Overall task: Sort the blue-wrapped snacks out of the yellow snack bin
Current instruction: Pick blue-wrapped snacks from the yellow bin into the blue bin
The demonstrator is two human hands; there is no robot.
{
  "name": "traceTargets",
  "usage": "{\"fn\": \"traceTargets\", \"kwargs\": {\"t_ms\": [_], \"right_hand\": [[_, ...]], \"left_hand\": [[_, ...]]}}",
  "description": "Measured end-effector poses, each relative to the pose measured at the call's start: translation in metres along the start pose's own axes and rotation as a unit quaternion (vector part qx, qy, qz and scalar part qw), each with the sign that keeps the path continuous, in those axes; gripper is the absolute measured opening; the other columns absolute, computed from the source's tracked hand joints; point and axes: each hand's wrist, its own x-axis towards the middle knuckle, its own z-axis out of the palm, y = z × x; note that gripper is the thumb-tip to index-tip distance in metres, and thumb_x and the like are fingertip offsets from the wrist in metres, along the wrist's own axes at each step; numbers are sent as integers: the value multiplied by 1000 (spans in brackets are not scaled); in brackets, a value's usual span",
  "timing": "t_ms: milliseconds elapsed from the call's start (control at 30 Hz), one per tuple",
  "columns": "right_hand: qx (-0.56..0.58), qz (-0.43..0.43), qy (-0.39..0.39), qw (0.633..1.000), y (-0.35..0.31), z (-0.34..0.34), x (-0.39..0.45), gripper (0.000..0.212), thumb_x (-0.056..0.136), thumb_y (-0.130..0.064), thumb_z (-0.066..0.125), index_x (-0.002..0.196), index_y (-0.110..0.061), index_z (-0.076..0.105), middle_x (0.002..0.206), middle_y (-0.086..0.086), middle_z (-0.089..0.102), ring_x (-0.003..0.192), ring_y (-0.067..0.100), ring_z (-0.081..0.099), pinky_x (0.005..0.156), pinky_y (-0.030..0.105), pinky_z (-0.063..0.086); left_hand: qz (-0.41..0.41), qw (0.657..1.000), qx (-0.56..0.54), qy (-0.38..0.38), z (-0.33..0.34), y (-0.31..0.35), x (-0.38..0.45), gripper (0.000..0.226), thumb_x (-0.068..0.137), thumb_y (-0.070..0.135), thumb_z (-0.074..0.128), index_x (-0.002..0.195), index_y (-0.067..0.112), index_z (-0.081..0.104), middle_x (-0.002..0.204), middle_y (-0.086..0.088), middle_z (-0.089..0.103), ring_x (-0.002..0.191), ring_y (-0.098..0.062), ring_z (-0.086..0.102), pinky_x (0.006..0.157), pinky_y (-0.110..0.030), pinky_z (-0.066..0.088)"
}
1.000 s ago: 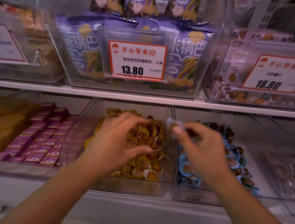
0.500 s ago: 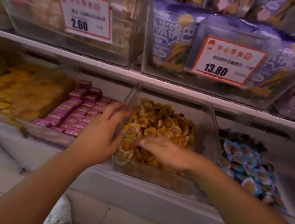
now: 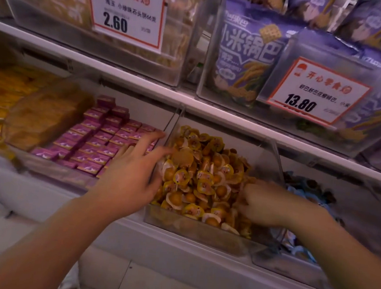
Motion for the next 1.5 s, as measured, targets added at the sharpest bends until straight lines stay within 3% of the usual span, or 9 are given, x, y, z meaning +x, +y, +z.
{"fn": "traceTargets", "kwargs": {"t_ms": [167, 267, 367, 700, 833, 1000, 1233, 1400, 1500], "right_hand": [[116, -118, 196, 967, -27, 8, 21, 29, 95, -36, 43, 110, -29, 66, 112, -1, 64, 114, 24, 53, 99, 35, 41], [224, -195, 80, 952, -52, 20, 40, 41, 100, -31, 47, 141, -33, 52, 161, -4, 27, 147, 16, 21, 119, 34, 17], [154, -175, 23, 972, -43, 40, 42, 41, 99, -39, 45, 140, -38, 50, 163, -8, 17, 149, 15, 12, 121, 43, 9], [128, -30, 32, 991, 5, 12, 26, 40, 77, -51, 40, 78, -21, 65, 78, -2, 64, 75, 18, 61, 69, 32, 53], [214, 31, 259, 941, 7, 6, 68, 40, 87, -48, 39, 115, -33, 64, 116, 4, 64, 111, 27, 56, 90, 42, 50], [277, 101, 116, 949, -12, 20, 120, 81, 86, -68, 40, 154, -41, 7, 161, 9, 19, 147, 40, 14, 116, 58, 19], [260, -38, 69, 962, -43, 30, 44, 89, 71, -68, 43, 151, -51, 6, 159, 3, 23, 141, 33, 34, 112, 45, 34], [336, -95, 24, 937, -34, 37, 4, 51, 94, -52, 49, 143, -52, 36, 154, -14, 38, 143, 8, 31, 118, 32, 25], [442, -19, 114, 889, -24, 26, 14, 31, 95, -43, 52, 121, -35, 66, 114, -9, 71, 102, 6, 64, 93, 30, 51]], "left_hand": [[-12, 1000, -11, 25, 1, 7, 5, 54, 74, 22, 55, 128, 30, 54, 145, -1, 39, 118, -33, 54, 96, -52, 47], [-22, 999, -11, 40, 4, 12, 7, 53, 71, 21, 54, 124, 26, 59, 144, -3, 42, 118, -33, 54, 97, -49, 45], [-19, 999, -16, 40, 4, 12, 8, 52, 71, 22, 52, 122, 25, 61, 143, -3, 42, 115, -34, 55, 94, -50, 47], [-13, 999, -39, 17, 1, 5, 13, 54, 69, 25, 53, 122, 27, 61, 145, 1, 41, 117, -30, 55, 91, -49, 49], [-19, 998, -57, 24, 5, 6, 17, 51, 72, 26, 52, 123, 27, 61, 143, 2, 42, 120, -28, 55, 92, -50, 50], [-21, 995, -81, 48, 8, 8, 17, 48, 72, 23, 52, 119, 26, 63, 142, 4, 44, 119, -23, 55, 93, -45, 51], [-21, 995, -80, 47, 8, 9, 18, 50, 72, 15, 52, 119, 27, 64, 143, 2, 44, 119, -25, 55, 97, -42, 49], [-25, 996, -69, 45, 8, 9, 19, 49, 72, 16, 50, 118, 27, 66, 141, 2, 44, 117, -25, 56, 95, -42, 50], [-28, 997, -66, 43, 10, 9, 19, 49, 73, 16, 49, 117, 26, 67, 141, 0, 45, 117, -26, 56, 95, -42, 50]]}}
